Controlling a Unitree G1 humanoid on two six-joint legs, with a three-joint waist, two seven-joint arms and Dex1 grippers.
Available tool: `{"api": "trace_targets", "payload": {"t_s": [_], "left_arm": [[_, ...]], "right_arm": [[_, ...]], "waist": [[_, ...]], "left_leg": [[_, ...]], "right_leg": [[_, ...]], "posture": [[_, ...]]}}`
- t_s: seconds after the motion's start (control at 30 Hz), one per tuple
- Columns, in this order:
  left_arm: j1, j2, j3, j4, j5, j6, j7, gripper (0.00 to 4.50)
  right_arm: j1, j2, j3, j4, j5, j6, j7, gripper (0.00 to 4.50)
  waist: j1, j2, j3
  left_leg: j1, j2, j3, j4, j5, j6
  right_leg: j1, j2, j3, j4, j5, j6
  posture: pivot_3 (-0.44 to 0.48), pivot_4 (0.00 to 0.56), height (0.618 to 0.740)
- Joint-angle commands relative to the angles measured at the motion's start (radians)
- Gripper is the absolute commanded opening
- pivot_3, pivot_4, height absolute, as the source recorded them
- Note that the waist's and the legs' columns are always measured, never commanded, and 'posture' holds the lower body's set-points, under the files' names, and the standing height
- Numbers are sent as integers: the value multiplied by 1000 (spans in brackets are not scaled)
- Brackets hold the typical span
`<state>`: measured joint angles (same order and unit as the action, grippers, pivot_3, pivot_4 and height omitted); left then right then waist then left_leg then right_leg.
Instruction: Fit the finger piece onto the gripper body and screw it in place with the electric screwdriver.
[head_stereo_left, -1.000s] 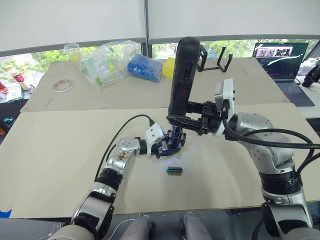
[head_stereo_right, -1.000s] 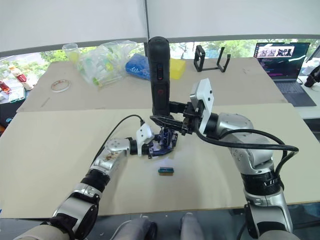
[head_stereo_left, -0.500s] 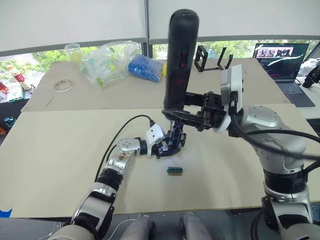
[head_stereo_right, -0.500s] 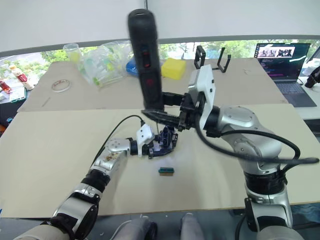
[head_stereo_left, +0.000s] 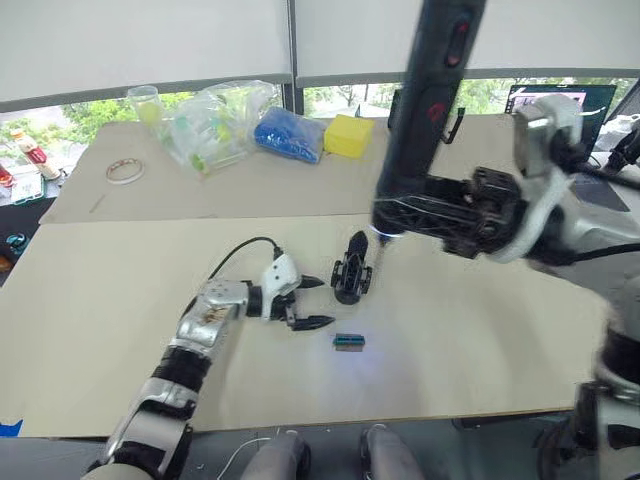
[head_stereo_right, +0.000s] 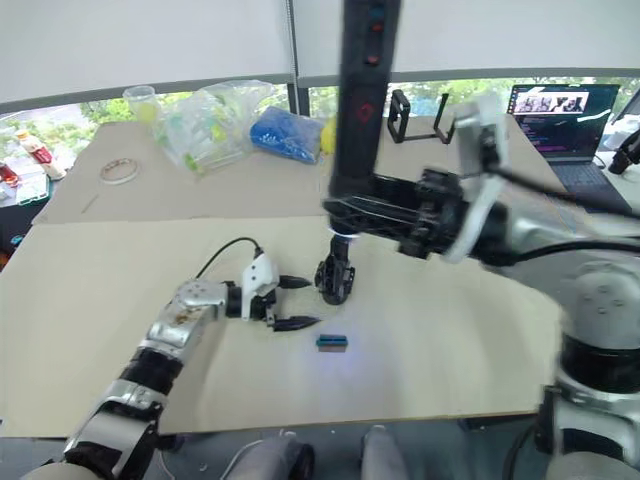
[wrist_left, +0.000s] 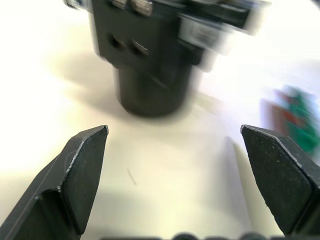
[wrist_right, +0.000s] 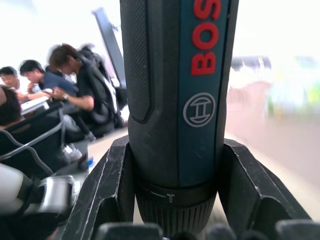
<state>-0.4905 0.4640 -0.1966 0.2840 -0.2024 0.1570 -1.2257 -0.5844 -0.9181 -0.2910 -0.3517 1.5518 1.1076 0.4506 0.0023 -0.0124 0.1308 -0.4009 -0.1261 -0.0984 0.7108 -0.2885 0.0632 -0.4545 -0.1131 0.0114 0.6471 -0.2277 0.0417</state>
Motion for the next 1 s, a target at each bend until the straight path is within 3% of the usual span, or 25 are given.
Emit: {"api": "trace_targets", "payload": {"t_s": [0.03, 0.13, 0.23, 0.4, 0.47, 0.53, 0.6, 0.67, 0.73, 0.87, 1.0], "left_arm": [[23, 108, 29, -171, -79, 84, -108, 4500], [42, 209, 28, -249, -119, 151, -187, 4500], [60, 266, 29, -296, -142, 177, -223, 4500], [60, 261, 54, -299, -148, 190, -172, 4500], [66, 272, 56, -301, -146, 189, -167, 4500], [70, 292, 61, -303, -153, 206, -172, 4500], [80, 347, 64, -309, -184, 250, -232, 4500], [105, 421, 61, -315, -193, 255, -305, 4500], [115, 457, 80, -290, -172, 225, -299, 4500], [72, 522, 213, -206, -222, 290, -255, 4500], [60, 537, 241, -107, -140, 140, -207, 4500]], "right_arm": [[205, -169, -105, 98, 178, 162, -8, 1906], [395, -251, -131, 189, 162, 243, 7, 1906], [501, -279, -96, 225, -12, 251, 44, 1906], [466, -269, 34, 348, -289, 194, 106, 1906], [453, -286, 79, 379, -387, 142, 176, 3109], [471, -323, 93, 384, -470, 65, 306, 3659], [561, -376, 65, 354, -610, -146, 501, 4351], [669, -405, 0, 342, -771, -423, 675, 4436], [745, -409, -85, 380, -881, -633, 796, 4436], [792, -401, -300, 524, -947, -775, 959, 4436], [799, -369, -369, 576, -1017, -880, 1010, 4436]], "waist": [[9, 0, 0], [11, 1, 0], [8, 5, 0], [5, 7, -1], [5, 9, 0], [5, 9, 0], [6, 10, 0], [8, 10, 0], [9, 10, 0], [11, 10, 1], [9, 9, 1]], "left_leg": [[0, 0, 0, 0, 0, 1], [1, 0, 1, 0, -1, 2], [1, 0, 2, 0, -1, 2], [3, 2, 4, 0, -1, 2], [3, 2, 4, 0, -1, 2], [2, 2, 5, 0, -1, 2], [2, 1, 6, 0, -1, 2], [2, 2, 6, 0, -1, 2], [2, 2, 6, 0, -1, 2], [4, 1, 9, 0, -2, 4], [12, 2, 10, -5, -3, 3]], "right_leg": [[1, 0, 0, 0, 0, 0], [2, -1, 1, 0, 0, 0], [2, -1, 2, -1, 0, 0], [2, 1, 2, 1, 0, 0], [2, 1, 2, 1, 0, 0], [1, 1, 2, 1, 0, 0], [1, 1, 2, 1, 0, 0], [0, 3, 1, 1, 0, 0], [0, 7, -1, 1, 0, 1], [2, 6, 1, 0, 1, 3], [7, 6, 1, -2, 1, 3]], "posture": [[0, 150, 740], [0, 150, 740], [0, 150, 740], [0, 150, 740], [0, 150, 740], [0, 150, 740], [0, 150, 740], [0, 150, 740], [0, 150, 740], [0, 150, 740], [0, 150, 740]]}}
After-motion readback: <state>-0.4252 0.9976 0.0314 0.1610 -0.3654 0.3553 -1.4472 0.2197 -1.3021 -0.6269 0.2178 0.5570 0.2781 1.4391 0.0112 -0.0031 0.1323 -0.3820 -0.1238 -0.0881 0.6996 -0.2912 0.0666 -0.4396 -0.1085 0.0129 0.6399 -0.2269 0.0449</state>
